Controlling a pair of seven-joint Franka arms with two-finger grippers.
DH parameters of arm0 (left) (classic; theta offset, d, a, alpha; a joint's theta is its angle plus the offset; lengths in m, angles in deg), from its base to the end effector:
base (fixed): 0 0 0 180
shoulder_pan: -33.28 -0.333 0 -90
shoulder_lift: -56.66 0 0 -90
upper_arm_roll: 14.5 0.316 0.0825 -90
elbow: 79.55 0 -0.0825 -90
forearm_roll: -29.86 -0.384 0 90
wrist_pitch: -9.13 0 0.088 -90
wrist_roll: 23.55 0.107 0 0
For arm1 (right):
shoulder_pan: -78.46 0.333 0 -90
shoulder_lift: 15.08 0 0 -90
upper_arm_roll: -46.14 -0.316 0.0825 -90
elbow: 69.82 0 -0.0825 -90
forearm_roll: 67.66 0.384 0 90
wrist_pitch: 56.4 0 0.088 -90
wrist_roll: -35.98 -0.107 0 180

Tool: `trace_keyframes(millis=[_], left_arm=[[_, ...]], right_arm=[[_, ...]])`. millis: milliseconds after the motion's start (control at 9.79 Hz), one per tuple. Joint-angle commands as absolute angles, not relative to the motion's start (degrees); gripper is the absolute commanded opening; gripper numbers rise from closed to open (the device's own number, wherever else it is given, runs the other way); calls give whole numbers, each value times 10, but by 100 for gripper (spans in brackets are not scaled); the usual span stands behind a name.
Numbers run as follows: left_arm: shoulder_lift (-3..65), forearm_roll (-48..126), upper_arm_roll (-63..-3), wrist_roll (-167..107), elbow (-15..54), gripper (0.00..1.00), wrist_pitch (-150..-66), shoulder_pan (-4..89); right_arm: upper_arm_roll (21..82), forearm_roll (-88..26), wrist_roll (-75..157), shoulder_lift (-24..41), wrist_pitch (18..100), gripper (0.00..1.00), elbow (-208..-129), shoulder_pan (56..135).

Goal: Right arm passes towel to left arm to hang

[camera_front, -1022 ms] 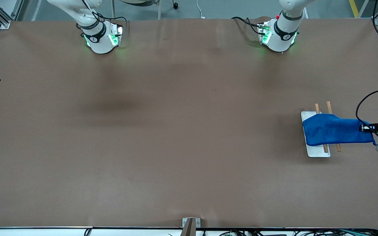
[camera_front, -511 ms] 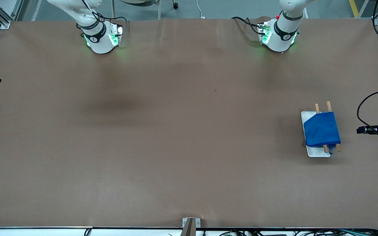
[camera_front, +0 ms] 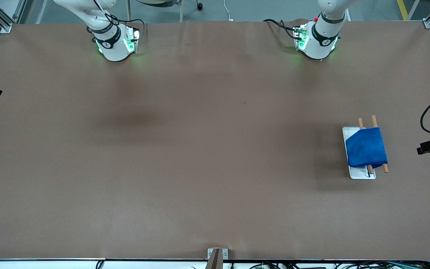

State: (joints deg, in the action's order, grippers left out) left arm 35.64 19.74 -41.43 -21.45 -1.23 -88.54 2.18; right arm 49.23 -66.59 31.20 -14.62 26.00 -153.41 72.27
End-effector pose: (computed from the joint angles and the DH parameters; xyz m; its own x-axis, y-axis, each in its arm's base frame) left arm 0.6526 0.1147 0.5285 0.9991 0.0411 0.0089 0.0412 -0.9991 -0.0124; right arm 0.5366 -0.0853 0.6607 0.9702 -0.2405 -0.0302 -0.2410 -0.9704 -0.0157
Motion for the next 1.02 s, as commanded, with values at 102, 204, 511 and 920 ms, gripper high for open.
trace_keyframes(millis=[102, 204, 511, 920], left_arm=[[446, 204, -485, -258, 13, 100, -819, 21], [459, 202, -505, -250, 10, 100, -797, 20], [487, 210, -523, -237, -4, 100, -772, 20], [553, 253, -350, -235, 14, 100, -739, 191]], right_arm=[[492, -673, 308, -145, 252, 100, -1527, 727], [492, -673, 309, -145, 252, 100, -1527, 727], [492, -673, 309, -145, 246, 100, -1527, 725], [492, -673, 309, -145, 237, 100, -1527, 722]])
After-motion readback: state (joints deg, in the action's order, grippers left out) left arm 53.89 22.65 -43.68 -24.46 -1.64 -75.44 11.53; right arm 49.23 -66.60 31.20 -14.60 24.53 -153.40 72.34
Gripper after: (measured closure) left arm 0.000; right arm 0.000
